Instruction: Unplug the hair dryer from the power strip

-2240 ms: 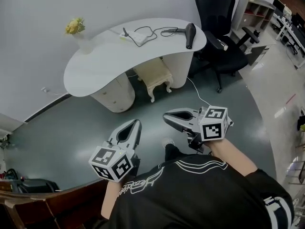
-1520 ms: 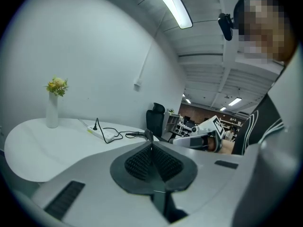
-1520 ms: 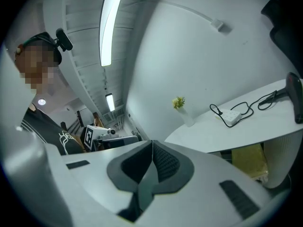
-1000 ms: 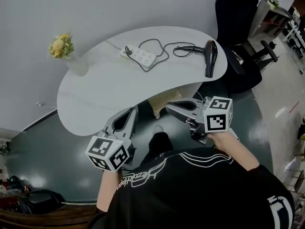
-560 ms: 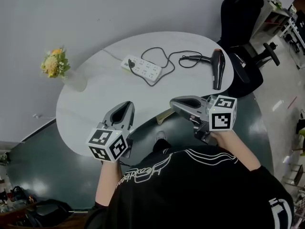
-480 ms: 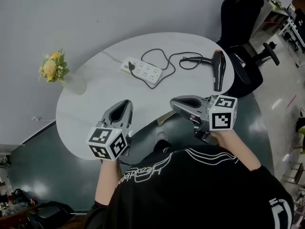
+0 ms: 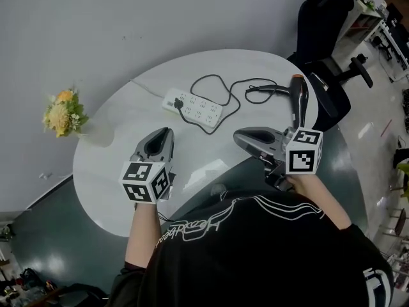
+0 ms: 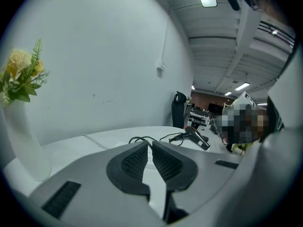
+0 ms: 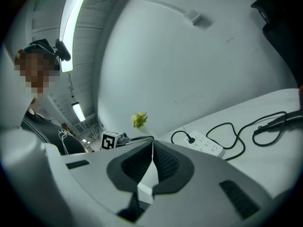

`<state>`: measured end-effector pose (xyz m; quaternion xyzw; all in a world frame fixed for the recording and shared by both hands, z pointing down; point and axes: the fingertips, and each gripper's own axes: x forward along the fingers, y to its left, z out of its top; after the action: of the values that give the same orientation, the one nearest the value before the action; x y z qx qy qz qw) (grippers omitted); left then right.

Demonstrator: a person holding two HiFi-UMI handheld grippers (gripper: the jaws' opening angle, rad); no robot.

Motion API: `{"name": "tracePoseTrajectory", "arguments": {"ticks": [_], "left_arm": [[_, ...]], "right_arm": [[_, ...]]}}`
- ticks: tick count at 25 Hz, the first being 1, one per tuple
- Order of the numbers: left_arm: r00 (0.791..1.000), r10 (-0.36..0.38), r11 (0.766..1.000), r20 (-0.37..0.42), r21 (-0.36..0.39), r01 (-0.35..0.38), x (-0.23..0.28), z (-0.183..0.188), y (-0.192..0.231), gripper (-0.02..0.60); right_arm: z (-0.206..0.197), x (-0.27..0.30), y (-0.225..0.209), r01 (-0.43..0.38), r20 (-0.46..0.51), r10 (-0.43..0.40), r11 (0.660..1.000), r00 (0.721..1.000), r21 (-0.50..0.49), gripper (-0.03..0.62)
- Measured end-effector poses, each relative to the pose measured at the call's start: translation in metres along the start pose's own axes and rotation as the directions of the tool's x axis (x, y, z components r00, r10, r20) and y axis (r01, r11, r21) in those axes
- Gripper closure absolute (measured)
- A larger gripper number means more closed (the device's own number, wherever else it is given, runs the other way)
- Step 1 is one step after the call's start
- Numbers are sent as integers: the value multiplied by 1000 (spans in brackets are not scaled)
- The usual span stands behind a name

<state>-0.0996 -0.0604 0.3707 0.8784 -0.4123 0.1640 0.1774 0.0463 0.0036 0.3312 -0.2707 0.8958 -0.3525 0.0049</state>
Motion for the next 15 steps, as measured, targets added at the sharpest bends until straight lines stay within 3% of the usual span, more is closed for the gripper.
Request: {"name": "tracePoseTrajectory", "arguments": {"ticks": [3, 7, 15], "left_arm": [[1000, -4, 1000, -19, 1, 4, 17, -4, 18, 560], [998, -14, 1000, -61, -4, 14, 42, -14, 32, 494], [990, -42, 998, -138, 48, 49, 80, -32, 46, 419]], "right_arm": [[2, 5, -8, 19, 4, -19, 1000, 1000, 6, 597], [3, 1, -20, 51, 1, -51, 999, 999, 14, 597], [10, -1, -44, 64, -3, -64, 997, 998, 52, 597]]}}
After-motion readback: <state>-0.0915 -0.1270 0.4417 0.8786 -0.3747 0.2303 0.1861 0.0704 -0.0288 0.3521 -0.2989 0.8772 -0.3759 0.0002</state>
